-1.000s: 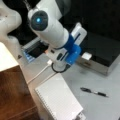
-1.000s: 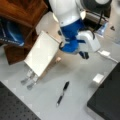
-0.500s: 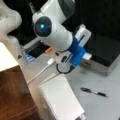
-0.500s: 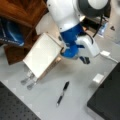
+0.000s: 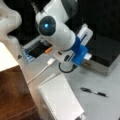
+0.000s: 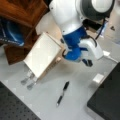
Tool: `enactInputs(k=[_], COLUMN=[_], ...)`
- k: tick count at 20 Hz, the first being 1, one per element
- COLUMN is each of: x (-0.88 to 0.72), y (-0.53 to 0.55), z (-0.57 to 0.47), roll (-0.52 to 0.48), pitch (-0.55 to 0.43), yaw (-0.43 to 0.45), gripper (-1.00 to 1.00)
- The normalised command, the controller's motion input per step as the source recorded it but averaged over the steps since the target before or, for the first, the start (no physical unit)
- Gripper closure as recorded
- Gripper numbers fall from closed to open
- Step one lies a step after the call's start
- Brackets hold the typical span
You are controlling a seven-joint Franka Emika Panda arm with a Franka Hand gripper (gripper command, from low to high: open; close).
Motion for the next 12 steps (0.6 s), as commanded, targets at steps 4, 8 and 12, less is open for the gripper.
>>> enactInputs(k=[4,8,12], x=[0.12,0.11,0.08], y=[-0.04,-0.05,-0.06], z=[-0.15,-0.10,-0.04], roll=[0.156,0.161,0.149], pitch=[-0.094,-0.067,-0.034], yaw=[0.021,-0.012,-0.031], gripper=[1.00,1.00,1.00])
